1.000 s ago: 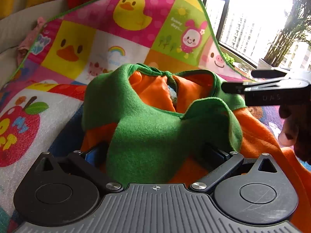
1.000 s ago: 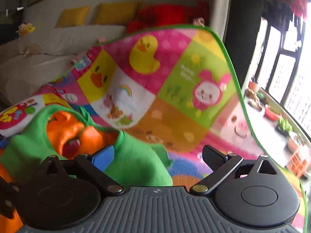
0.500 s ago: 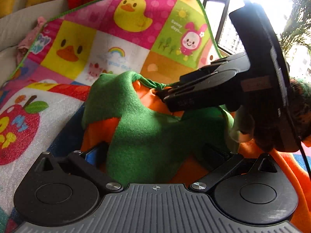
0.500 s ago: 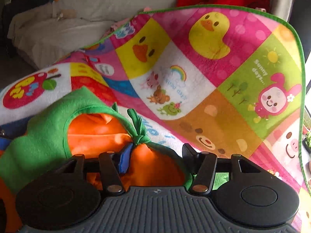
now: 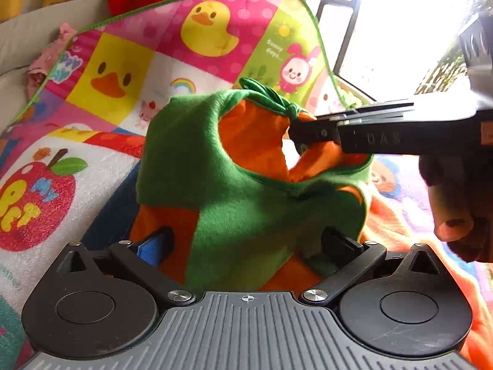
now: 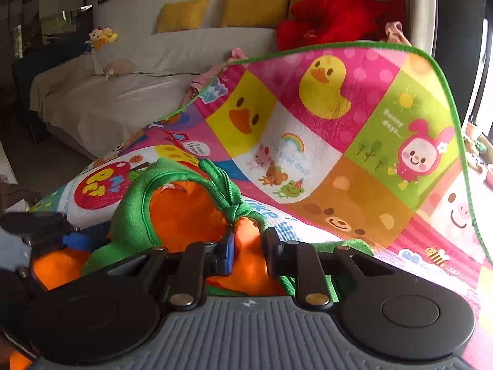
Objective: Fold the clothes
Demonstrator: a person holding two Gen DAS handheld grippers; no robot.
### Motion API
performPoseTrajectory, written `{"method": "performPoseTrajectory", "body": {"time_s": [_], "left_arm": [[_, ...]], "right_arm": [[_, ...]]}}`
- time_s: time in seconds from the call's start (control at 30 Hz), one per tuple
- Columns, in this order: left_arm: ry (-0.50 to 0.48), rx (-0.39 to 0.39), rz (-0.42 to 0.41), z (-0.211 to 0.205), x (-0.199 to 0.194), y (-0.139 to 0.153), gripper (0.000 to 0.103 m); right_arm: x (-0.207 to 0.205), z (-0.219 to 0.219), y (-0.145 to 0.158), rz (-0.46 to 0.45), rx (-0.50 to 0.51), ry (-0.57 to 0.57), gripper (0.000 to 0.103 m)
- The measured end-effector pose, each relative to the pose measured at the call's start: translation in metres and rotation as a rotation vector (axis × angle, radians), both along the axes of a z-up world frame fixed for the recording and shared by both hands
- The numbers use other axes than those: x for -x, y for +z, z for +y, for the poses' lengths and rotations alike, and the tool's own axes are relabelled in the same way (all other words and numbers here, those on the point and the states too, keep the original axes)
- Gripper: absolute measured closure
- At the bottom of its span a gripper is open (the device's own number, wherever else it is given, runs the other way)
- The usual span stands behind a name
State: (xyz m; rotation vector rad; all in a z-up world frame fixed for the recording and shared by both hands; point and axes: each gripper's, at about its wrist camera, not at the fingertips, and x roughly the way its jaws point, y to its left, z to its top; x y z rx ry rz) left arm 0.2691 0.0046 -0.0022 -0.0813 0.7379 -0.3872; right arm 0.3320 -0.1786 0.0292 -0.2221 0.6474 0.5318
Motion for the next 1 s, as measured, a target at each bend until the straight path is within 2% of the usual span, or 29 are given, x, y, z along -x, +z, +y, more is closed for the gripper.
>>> {"method": "performPoseTrajectory", "body": {"time_s": [0.1, 0.2, 0.3, 0.37, 0.43, 0.57, 0.67, 0.73, 0.9, 0.93, 1.0], "left_arm": [[-0.035, 0.056, -0.061, 0.02, 0.028, 0.03, 0.0], [-0.007, 0.088, -0.122, 0.035, 0.046, 0.059, 0.0], [0.041, 0.069, -0.156, 0.036, 0.049, 0.072, 0.0], [0.046, 0.024, -0.133, 0.029, 0.045, 0.064, 0.0], [0.049, -0.065, -0.101, 0.022, 0.042, 0.049, 0.0], [0.05, -0.246, -0.069, 0.022, 0.041, 0.015, 0.0], [0.078, -0.343, -0.081, 0.027, 0.037, 0.002, 0.0], [0.109, -0.383, -0.092, 0.031, 0.032, -0.002, 0.0], [0.179, -0.371, -0.088, 0.052, 0.03, 0.007, 0.0], [0.19, -0.351, -0.098, 0.056, 0.034, 0.014, 0.0], [0.181, -0.237, -0.107, 0.063, 0.041, 0.033, 0.0]], "right_arm": [[0.039, 0.001, 0.001, -0.042, 0.073, 0.035, 0.083], [0.074, 0.005, -0.007, -0.043, 0.131, 0.076, 0.083], [0.104, 0.01, -0.022, -0.018, 0.166, 0.124, 0.08], [0.124, 0.008, -0.024, -0.008, 0.159, 0.147, 0.075], [0.139, -0.002, -0.015, -0.003, 0.117, 0.175, 0.074], [0.163, -0.03, 0.024, -0.113, 0.02, 0.19, 0.07], [0.15, -0.038, 0.038, -0.173, 0.02, 0.095, 0.07], [0.128, -0.039, 0.03, -0.138, 0.015, 0.031, 0.07], [0.091, -0.04, -0.029, 0.099, 0.062, -0.046, 0.07], [0.095, -0.039, -0.035, 0.092, 0.072, -0.038, 0.069], [0.101, -0.036, -0.04, 0.083, 0.089, -0.02, 0.068]]}}
